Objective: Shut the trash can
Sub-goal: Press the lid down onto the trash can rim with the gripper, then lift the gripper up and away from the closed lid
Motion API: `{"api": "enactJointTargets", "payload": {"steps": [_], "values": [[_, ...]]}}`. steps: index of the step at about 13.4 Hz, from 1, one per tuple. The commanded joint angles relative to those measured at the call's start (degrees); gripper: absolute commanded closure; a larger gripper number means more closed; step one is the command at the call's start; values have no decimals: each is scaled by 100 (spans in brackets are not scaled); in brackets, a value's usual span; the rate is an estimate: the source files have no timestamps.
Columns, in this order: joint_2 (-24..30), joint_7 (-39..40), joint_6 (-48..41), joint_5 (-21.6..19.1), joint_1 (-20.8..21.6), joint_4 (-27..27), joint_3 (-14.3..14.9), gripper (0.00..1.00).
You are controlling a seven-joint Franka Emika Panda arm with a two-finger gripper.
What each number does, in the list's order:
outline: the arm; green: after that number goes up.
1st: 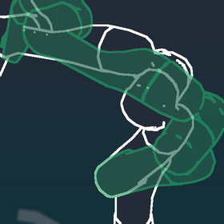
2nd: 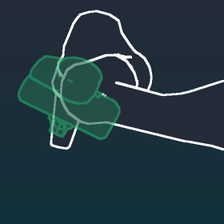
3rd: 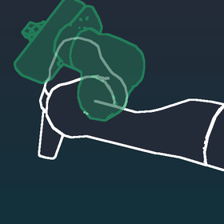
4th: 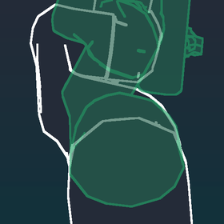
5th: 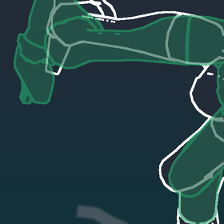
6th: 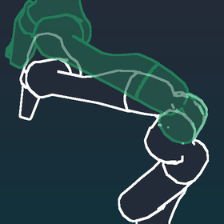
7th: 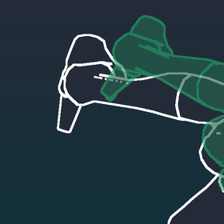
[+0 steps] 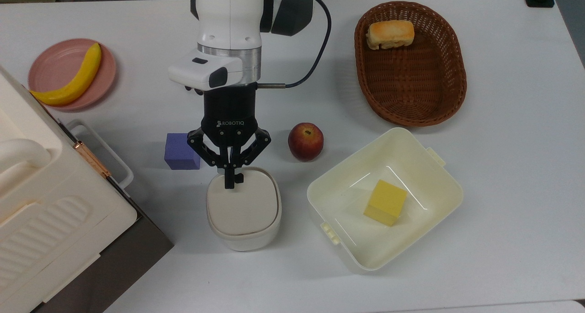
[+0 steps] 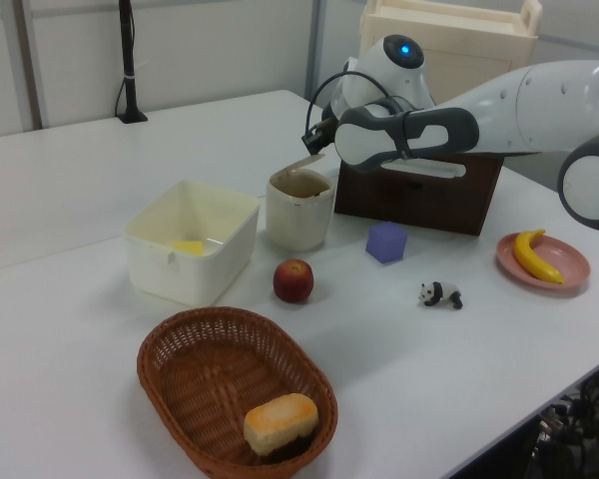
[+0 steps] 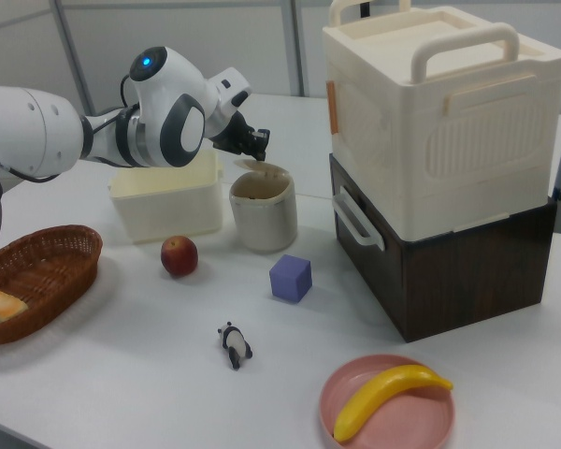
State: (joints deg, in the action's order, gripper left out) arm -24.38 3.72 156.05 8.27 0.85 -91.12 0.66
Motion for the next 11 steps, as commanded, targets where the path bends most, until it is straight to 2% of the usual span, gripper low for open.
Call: {"api": "enactJointTargets", "payload": {"steps": [1,11], "values": [[258,128,92,87,-23,-415,-22,100],[416,278,57,87,-14,-871,-22,100]]}}
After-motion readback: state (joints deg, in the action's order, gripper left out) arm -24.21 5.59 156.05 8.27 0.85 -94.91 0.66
